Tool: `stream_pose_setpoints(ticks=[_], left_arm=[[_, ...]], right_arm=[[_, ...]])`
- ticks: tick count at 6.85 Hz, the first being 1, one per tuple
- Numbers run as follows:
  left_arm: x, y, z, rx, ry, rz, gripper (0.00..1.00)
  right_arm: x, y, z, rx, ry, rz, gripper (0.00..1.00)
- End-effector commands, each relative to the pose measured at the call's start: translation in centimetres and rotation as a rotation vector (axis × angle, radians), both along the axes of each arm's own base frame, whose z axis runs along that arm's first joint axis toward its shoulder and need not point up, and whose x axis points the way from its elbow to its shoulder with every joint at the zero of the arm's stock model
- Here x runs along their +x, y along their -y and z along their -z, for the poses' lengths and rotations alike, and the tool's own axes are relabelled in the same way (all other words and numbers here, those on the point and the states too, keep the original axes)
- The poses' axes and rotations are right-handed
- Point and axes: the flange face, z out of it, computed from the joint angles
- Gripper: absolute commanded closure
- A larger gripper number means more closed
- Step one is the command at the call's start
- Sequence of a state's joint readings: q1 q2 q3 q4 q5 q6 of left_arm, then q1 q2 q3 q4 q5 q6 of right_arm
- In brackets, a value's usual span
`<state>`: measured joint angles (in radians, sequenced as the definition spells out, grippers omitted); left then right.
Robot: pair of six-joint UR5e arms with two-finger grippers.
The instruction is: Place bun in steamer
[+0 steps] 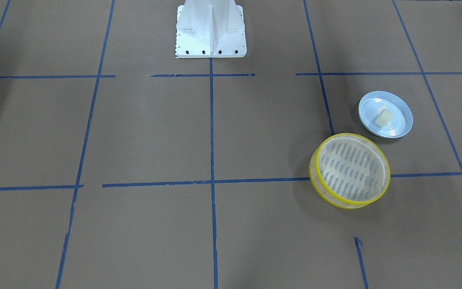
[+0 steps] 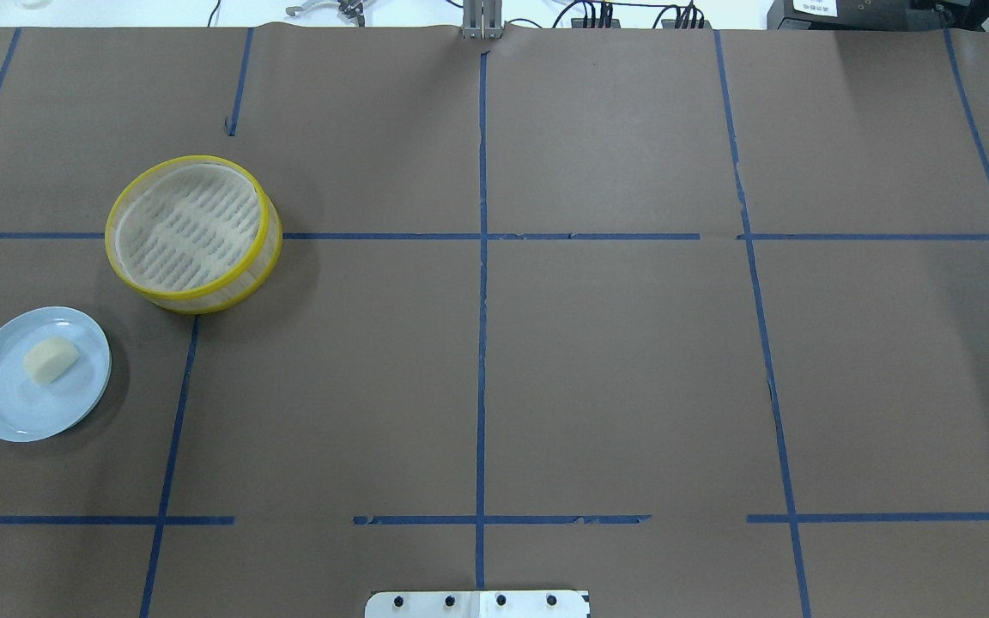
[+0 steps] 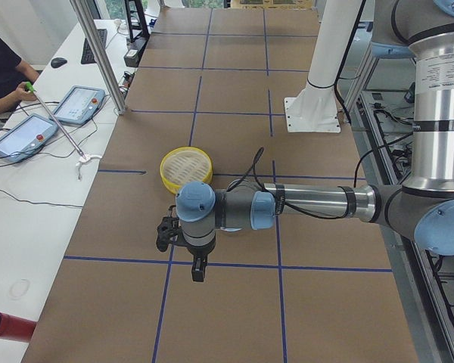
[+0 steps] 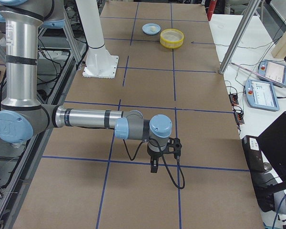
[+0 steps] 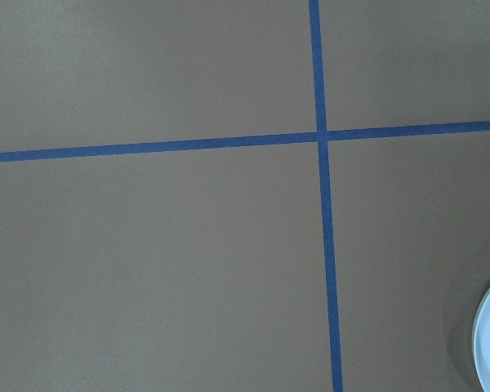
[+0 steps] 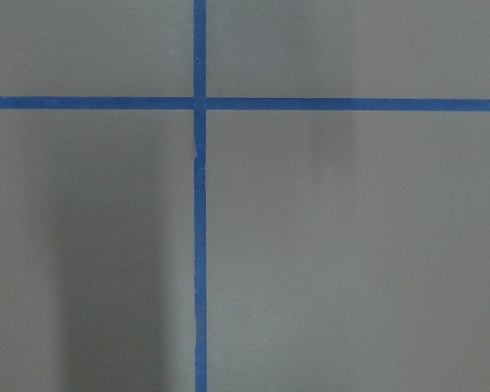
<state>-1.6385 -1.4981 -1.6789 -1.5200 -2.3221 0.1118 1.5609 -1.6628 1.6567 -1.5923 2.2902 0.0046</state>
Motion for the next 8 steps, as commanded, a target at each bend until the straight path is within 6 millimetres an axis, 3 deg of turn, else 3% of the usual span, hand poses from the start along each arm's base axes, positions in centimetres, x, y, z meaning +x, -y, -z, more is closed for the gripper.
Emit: stream_pose_setpoints(ticks=[1,2,4,5,6,7,8], left_arm=[[0.2,0.1,0.0,0.000,-0.002,-0.003,0.00],[0.2,0.3,0.5,0.010,-0.001,-0.004,0.00],[0.2,1.0,3.9,0.084,-0.007,-0.004,0.00],[0.4,1.3,3.8,0.094,-0.023,-0.001,0.00],[0.5,1.6,5.7,0.149,-0.042,0.007,0.00],[1.0,1.9,6.5,0.096,-0.053,0.082,0.00],[4.0,2.9,8.4,0.101,-0.071,0.120,0.00]], right_arm=[[0.0,0.0,0.0,0.000,0.000,-0.001,0.00],[0.0,0.0,0.0,0.000,0.000,-0.001,0.00],[0.0,0.0,0.0,0.000,0.000,-0.001,0.00],[0.0,0.0,0.0,0.000,0.000,-0.001,0.00],[0.0,0.0,0.0,0.000,0.000,-0.001,0.00],[0.0,0.0,0.0,0.000,0.000,0.001,0.00],[0.0,0.0,0.0,0.000,0.000,-0.001,0.00]])
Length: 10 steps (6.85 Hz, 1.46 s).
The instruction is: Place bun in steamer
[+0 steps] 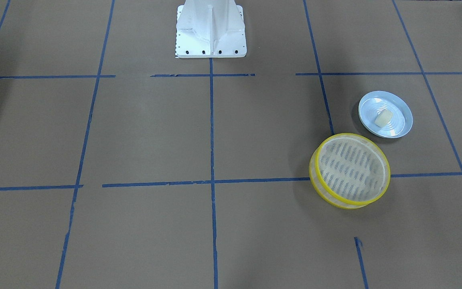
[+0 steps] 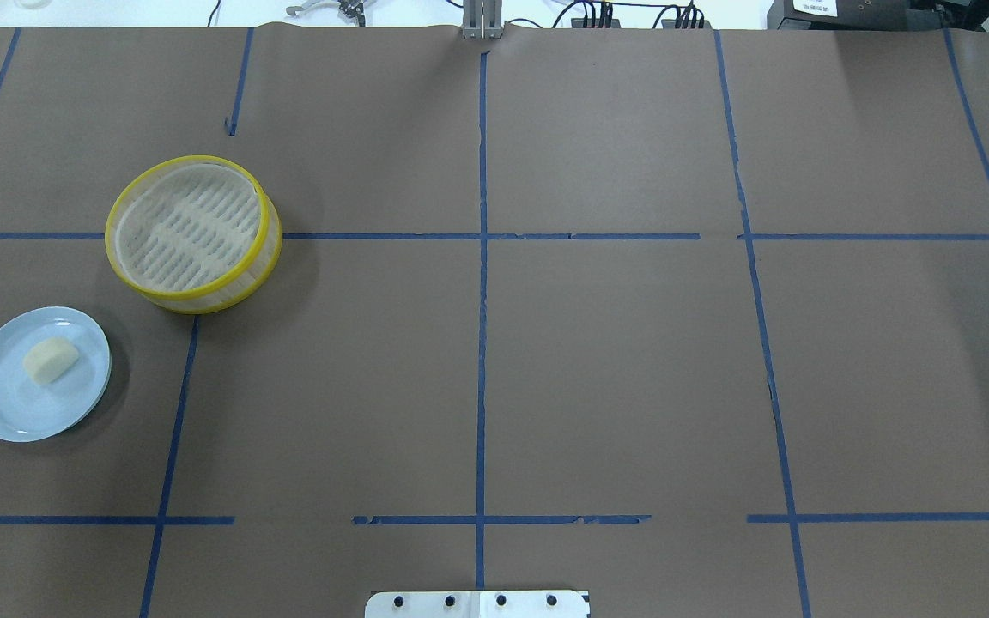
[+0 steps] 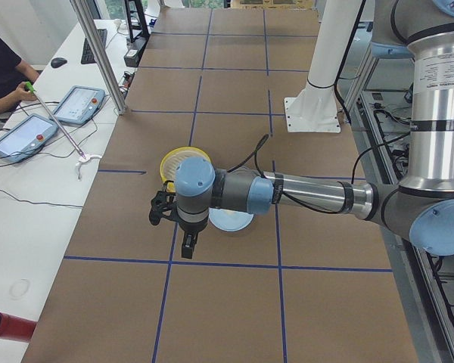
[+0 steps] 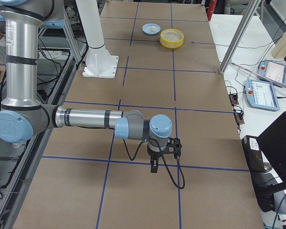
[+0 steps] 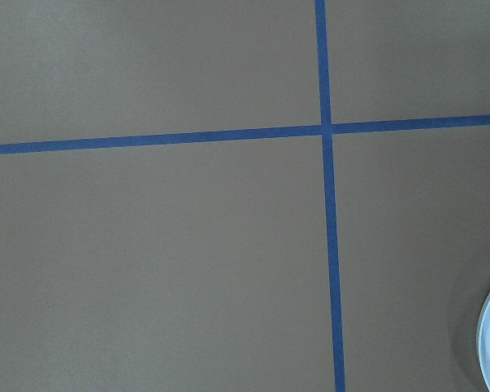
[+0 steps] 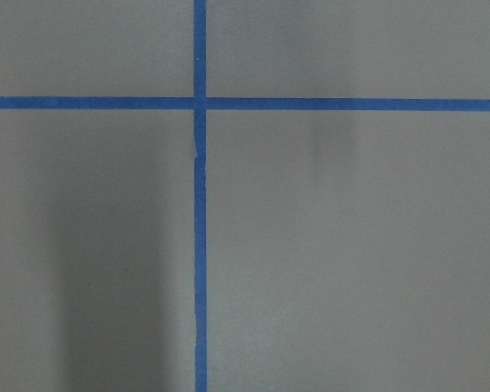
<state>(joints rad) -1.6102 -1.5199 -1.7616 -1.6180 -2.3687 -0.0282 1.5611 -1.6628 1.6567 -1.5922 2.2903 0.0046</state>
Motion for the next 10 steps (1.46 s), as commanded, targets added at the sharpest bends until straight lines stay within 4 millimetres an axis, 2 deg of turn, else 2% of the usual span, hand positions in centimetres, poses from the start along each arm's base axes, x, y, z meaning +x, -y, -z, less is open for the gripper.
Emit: stream_pose_setpoints(ticks=[1,3,5,6,7,8,9,10], left_arm=[[7.3,0.8,4.6,0.000,-0.032,0.015,0.00],[13.1,-0.6,8.0,-0.017,-0.021,-0.012,0.00],[16.7,-3.3,9.3,-0.071,-0.042,-0.031,0.00],[19.9,-4.0,10.2,-0.107,-0.036,-0.012,0.00],[23.9,-5.0,10.4,-0.096,-0.019,0.010,0.00],[27.5,-6.0,9.6,-0.119,0.002,0.038,0.00],[29.3,-6.1,7.5,-0.111,0.003,0.029,0.00],[29.7,-5.8,5.4,-0.089,-0.017,0.027,0.00]], right_arm=[[0.0,0.0,0.0,0.000,0.000,0.000,0.00],[0.0,0.0,0.0,0.000,0.000,0.000,0.00],[0.0,0.0,0.0,0.000,0.000,0.001,0.00],[0.0,0.0,0.0,0.000,0.000,0.000,0.00],[0.0,0.0,0.0,0.000,0.000,0.000,0.00],[0.0,0.0,0.0,0.000,0.000,0.000,0.00],[0.0,0.0,0.0,0.000,0.000,0.001,0.00],[0.0,0.0,0.0,0.000,0.000,0.001,0.00]])
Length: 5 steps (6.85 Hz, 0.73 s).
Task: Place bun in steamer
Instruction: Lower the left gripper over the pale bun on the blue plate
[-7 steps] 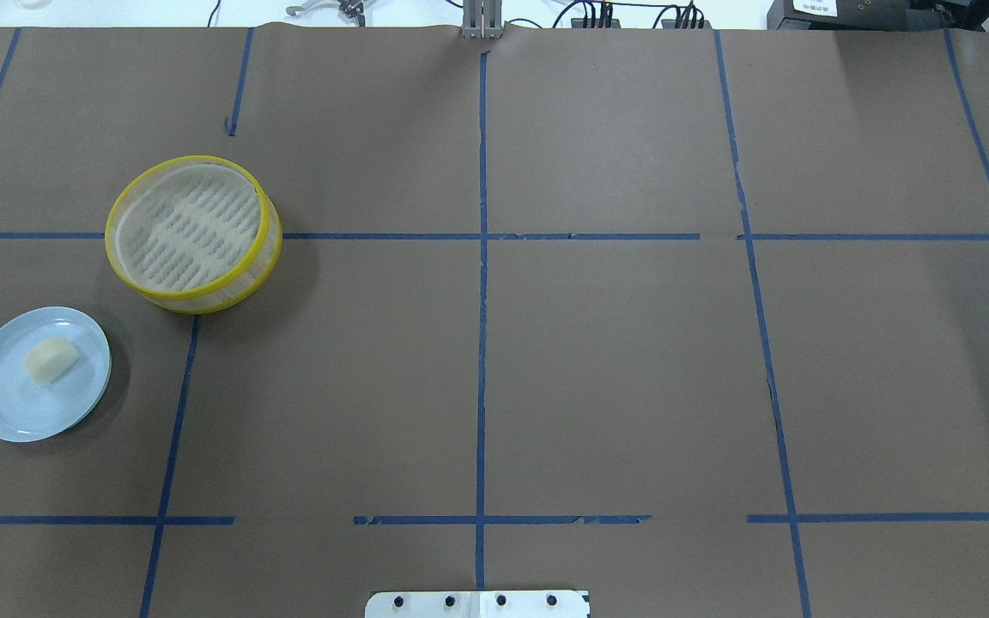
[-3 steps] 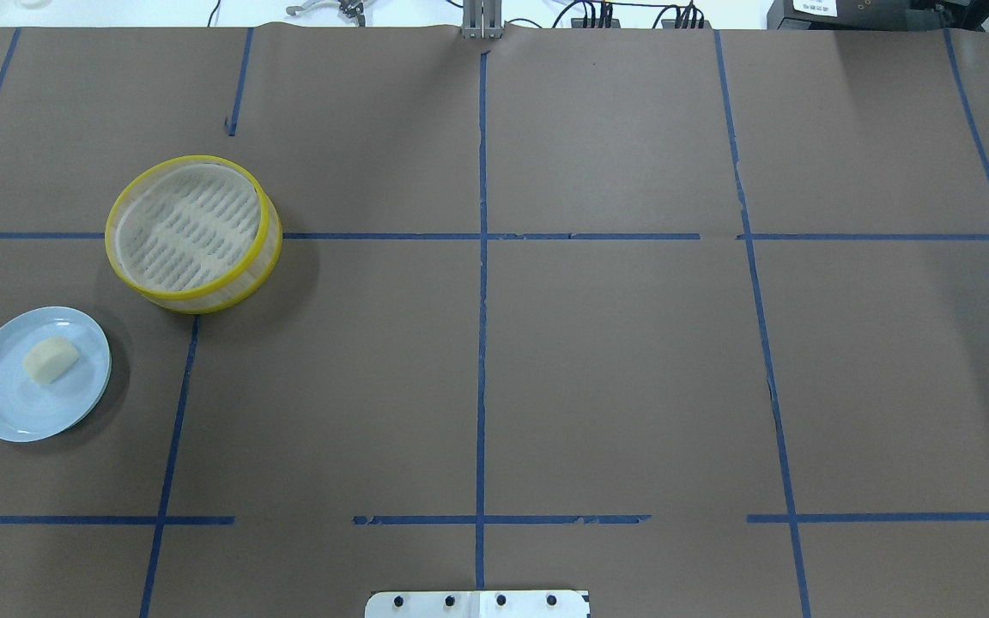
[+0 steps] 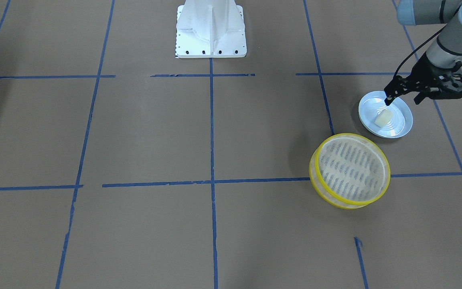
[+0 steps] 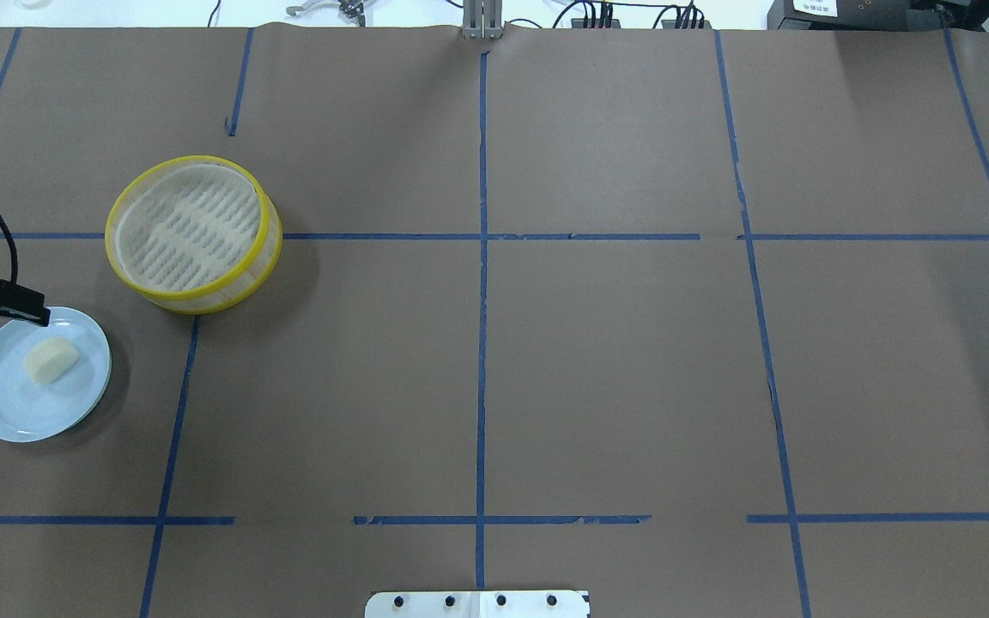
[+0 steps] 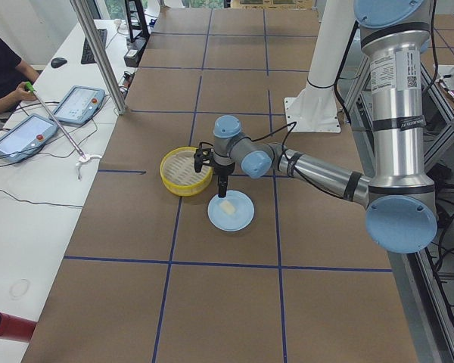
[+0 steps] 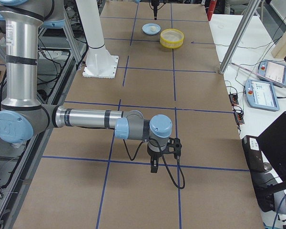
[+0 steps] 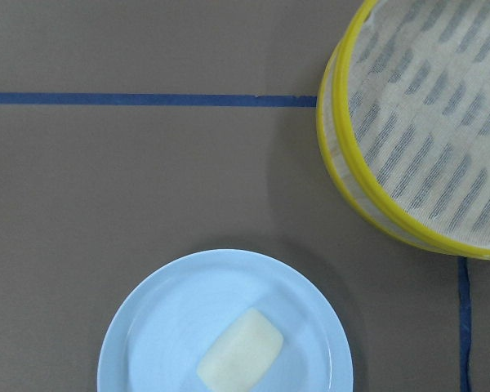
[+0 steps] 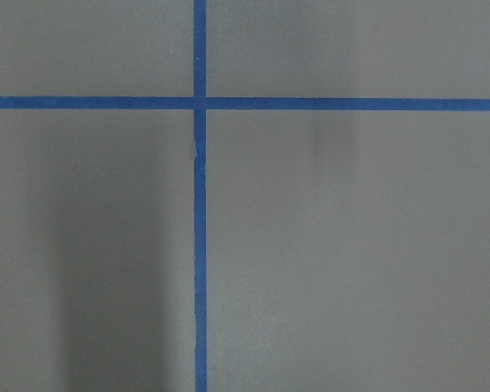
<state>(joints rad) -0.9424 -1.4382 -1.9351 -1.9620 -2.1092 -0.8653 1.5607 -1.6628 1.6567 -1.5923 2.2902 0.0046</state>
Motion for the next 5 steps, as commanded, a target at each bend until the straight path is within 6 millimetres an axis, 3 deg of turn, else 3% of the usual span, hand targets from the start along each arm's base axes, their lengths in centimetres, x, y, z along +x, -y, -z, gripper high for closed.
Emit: stream_pose_setpoints(ticks=[1,5], left_arm=[[2.0,-0.1,-3.9,0.022,-0.017,-0.008,0.00],[3.7,-1.5,-5.5,0.018,0.019,-0.047,0.00]], right_arm=[[0.0,0.0,0.0,0.000,0.000,0.001,0.00],[0.0,0.0,0.0,0.000,0.000,-0.001,0.00]])
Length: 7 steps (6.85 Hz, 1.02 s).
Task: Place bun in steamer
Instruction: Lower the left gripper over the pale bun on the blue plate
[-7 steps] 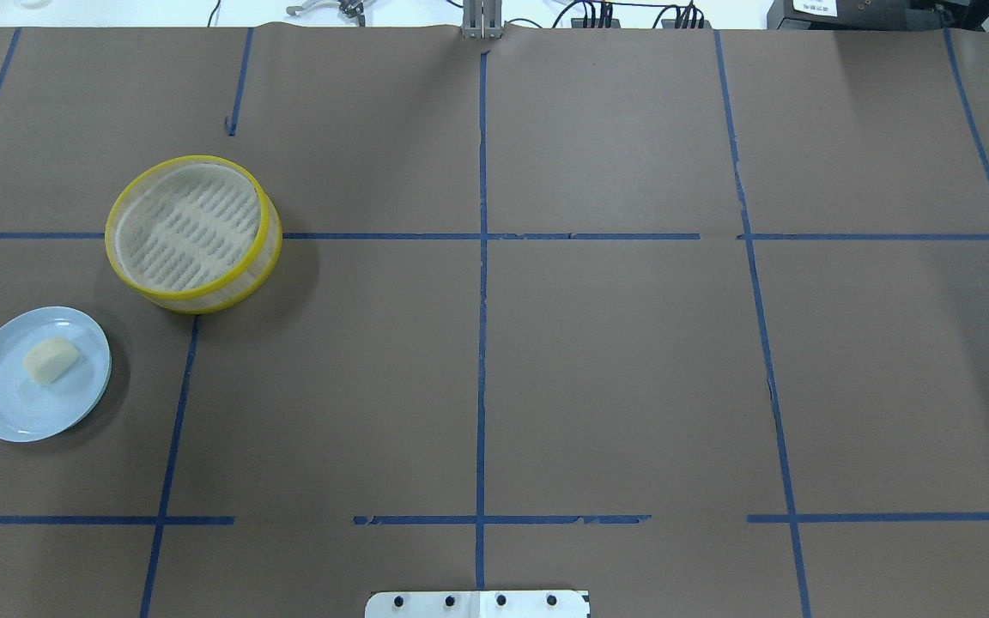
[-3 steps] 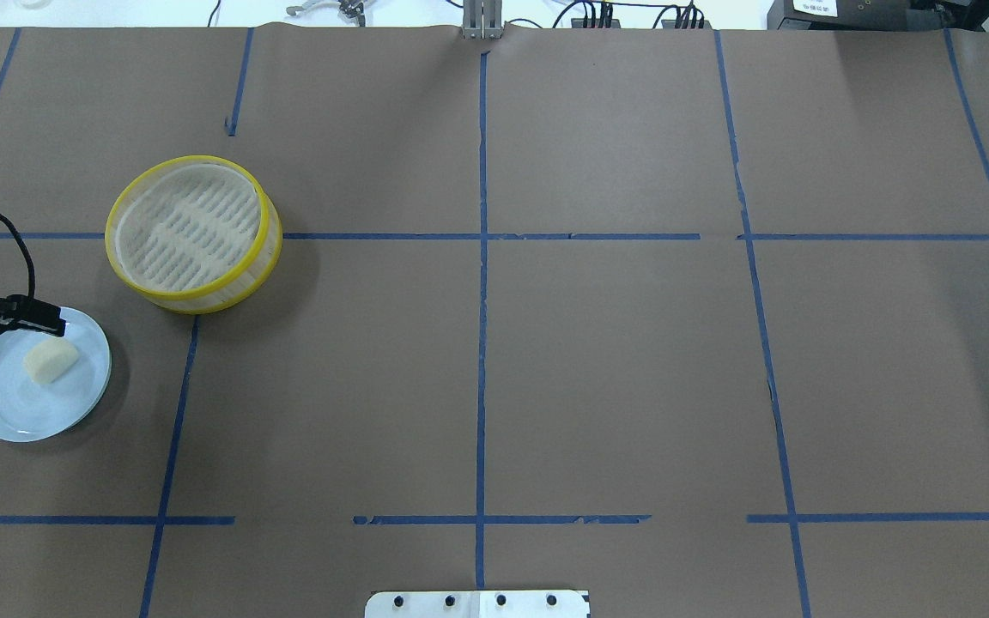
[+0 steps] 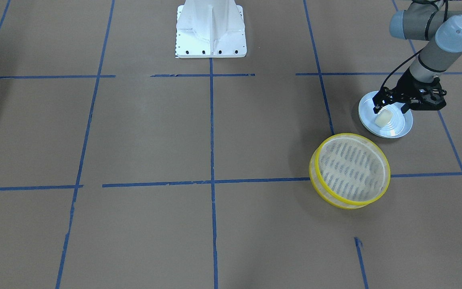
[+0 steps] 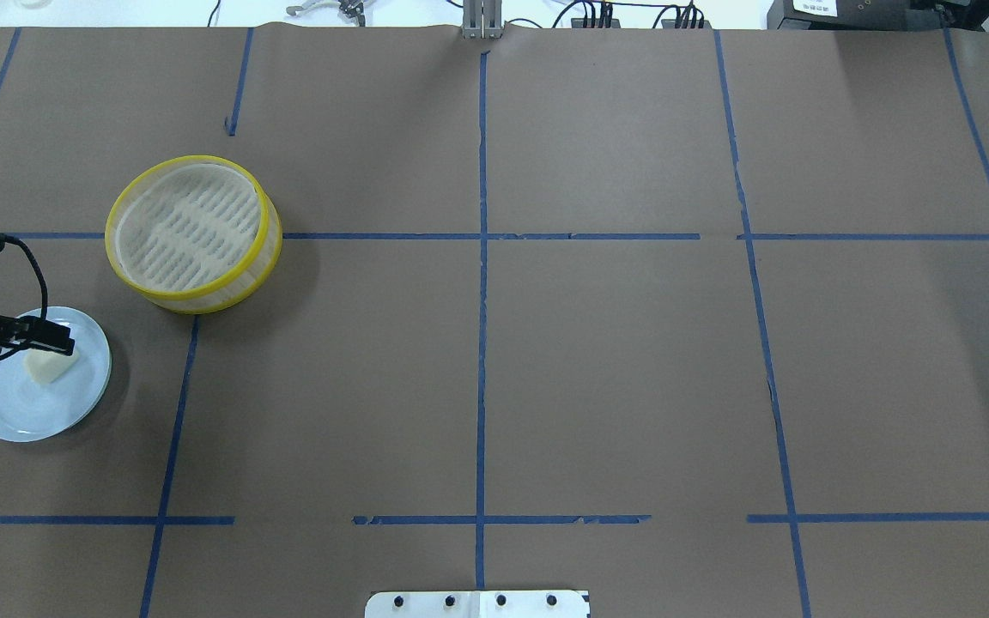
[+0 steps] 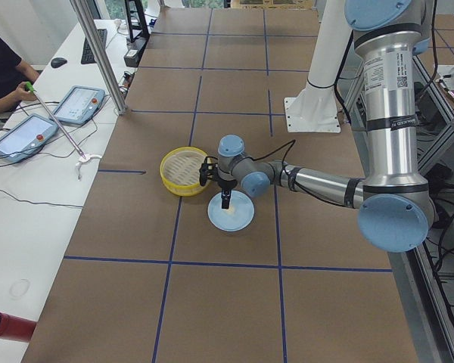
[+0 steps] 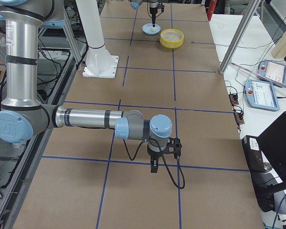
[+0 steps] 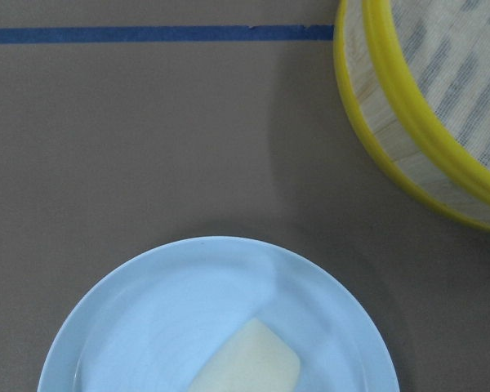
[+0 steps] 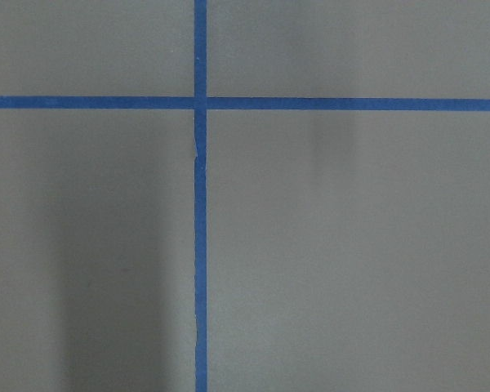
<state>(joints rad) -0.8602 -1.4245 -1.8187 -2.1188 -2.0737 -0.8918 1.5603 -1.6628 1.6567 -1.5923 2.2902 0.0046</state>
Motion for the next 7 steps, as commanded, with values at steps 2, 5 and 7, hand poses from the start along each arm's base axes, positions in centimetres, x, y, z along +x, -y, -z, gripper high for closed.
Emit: stream_pose_setpoints(ticks=[2,5,7], left_arm=[[0.6,-0.1,-3.0,0.018,0.005,-0.005,0.00],[1.7,-0.8,-3.2,0.016,0.003,-0.030,0.00],[1.9,-0.9,-3.4,0.016,0.004,-0.037,0.00]], right_arm=[[0.0,0.0,0.0,0.000,0.000,0.000,0.00],[0.1,0.0,0.0,0.000,0.000,-0.001,0.00],[0.0,0.0,0.0,0.000,0.000,0.000,0.00]])
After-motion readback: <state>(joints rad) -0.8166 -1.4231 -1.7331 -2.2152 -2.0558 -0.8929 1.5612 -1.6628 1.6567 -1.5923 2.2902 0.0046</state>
